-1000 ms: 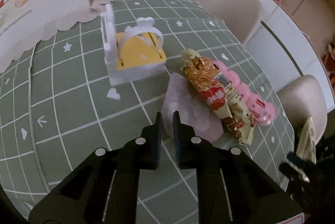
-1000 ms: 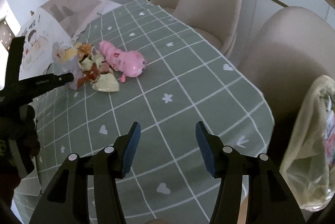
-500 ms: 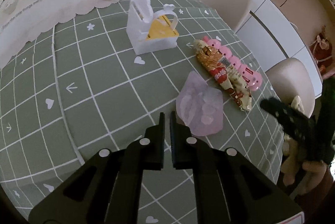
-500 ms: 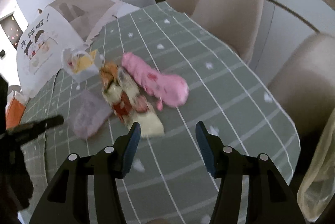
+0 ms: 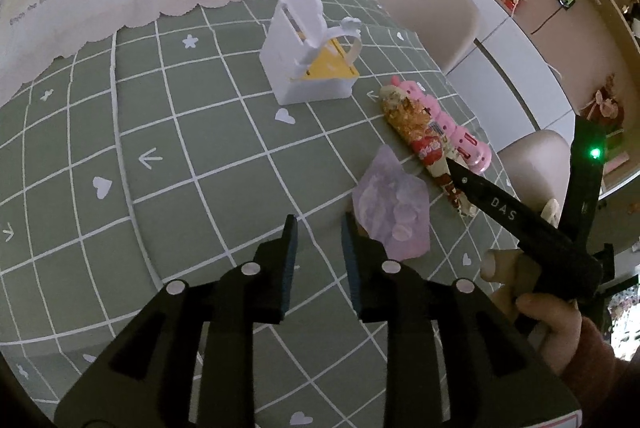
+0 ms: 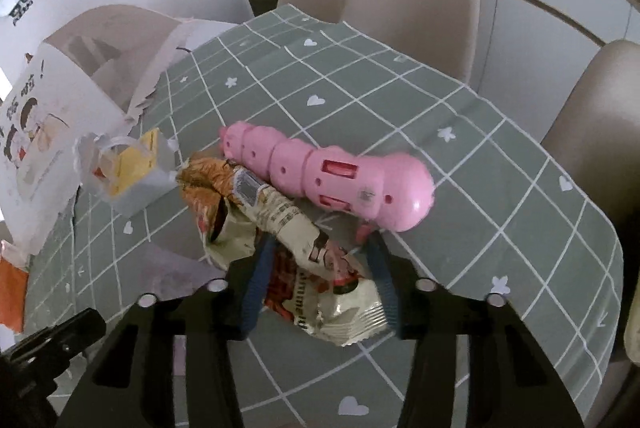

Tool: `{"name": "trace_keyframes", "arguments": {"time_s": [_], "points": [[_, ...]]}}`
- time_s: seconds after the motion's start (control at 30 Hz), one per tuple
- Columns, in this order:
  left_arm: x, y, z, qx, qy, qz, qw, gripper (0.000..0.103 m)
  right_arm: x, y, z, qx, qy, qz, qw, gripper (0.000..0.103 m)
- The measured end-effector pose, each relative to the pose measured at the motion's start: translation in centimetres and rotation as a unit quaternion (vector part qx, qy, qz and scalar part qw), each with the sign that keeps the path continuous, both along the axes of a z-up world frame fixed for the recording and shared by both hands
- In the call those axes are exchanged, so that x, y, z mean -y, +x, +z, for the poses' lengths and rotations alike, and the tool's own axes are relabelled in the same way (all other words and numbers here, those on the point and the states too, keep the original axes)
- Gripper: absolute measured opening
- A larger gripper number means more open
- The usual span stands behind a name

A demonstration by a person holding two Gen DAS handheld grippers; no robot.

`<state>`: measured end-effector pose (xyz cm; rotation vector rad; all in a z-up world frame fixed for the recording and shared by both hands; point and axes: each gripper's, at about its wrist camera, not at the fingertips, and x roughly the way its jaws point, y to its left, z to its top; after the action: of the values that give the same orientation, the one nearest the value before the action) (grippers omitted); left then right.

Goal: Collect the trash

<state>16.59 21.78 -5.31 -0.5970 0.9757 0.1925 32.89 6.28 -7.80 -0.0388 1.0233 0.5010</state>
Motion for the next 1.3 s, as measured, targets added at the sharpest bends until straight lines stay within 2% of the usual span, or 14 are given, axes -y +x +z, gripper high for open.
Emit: {"name": "trace_keyframes", "arguments": {"time_s": [0.2, 0.3, 0.43, 0.53, 0.63, 0.7, 0.9, 0.97, 1.03, 1.07, 1.1, 1.13, 1.3], "points": [[0.2, 0.6, -0.2, 0.008, -0.009, -0.007, 0.9999, 0.029, 1.9, 0.4, 0.0, -0.018, 0.015, -0.002, 1.0, 0.024], [0.6, 1.3, 0.0, 0.023, -0.01, -0.023, 0.9994, 0.035, 4.6, -0.3, 0.3, -0.022, 0.01, -0.022, 0.999, 0.022], [1.3, 2.4, -0.1, 0.038, 0.006, -0.057, 0.9976, 0.041, 9.6, -3.0, 1.3, -0.025, 0.0, -0.067, 0.997, 0.022], [2.3, 3.9, -0.6, 0.037, 0.038, -0.089, 0.9946, 0.042, 13.2, -6.0, 1.9, -0.028, -0.006, -0.103, 0.994, 0.021], [3.4, 5.1, -1.3, 0.032, 0.069, -0.111, 0.9909, 0.042, 16.5, -9.5, 1.6, -0.05, 0.004, -0.152, 0.987, 0.021], [3.9, 5.6, -1.4, 0.032, 0.083, -0.124, 0.9882, 0.044, 17.7, -11.4, 1.2, -0.064, 0.008, -0.172, 0.983, 0.021], [5.0, 6.6, -1.5, 0.036, 0.088, -0.149, 0.9844, 0.044, 18.9, -14.7, 0.9, -0.091, 0.034, -0.199, 0.975, 0.022], [5.4, 6.8, -1.6, 0.038, 0.088, -0.164, 0.9818, 0.034, 18.7, -14.9, 0.8, -0.092, 0.038, -0.206, 0.973, 0.023], [6.0, 6.8, -1.6, 0.036, 0.095, -0.175, 0.9793, 0.017, 18.3, -15.5, 0.9, -0.075, 0.026, -0.208, 0.975, 0.028], [6.1, 6.6, -1.7, 0.037, 0.089, -0.184, 0.9782, 0.017, 18.3, -15.7, 1.0, -0.069, 0.024, -0.202, 0.977, 0.037], [6.2, 6.4, -1.7, 0.038, 0.082, -0.19, 0.9777, 0.014, 18.1, -15.8, 1.3, -0.058, 0.018, -0.19, 0.98, 0.039], [6.3, 5.9, -1.6, 0.041, 0.07, -0.199, 0.9767, 0.006, 17.9, -16.0, 1.7, -0.047, 0.009, -0.18, 0.982, 0.04], [7.4, 3.4, -1.2, 0.045, 0.024, -0.223, 0.9735, 0.004, 17.0, -15.9, 3.6, -0.003, -0.01, -0.131, 0.991, 0.04]]}}
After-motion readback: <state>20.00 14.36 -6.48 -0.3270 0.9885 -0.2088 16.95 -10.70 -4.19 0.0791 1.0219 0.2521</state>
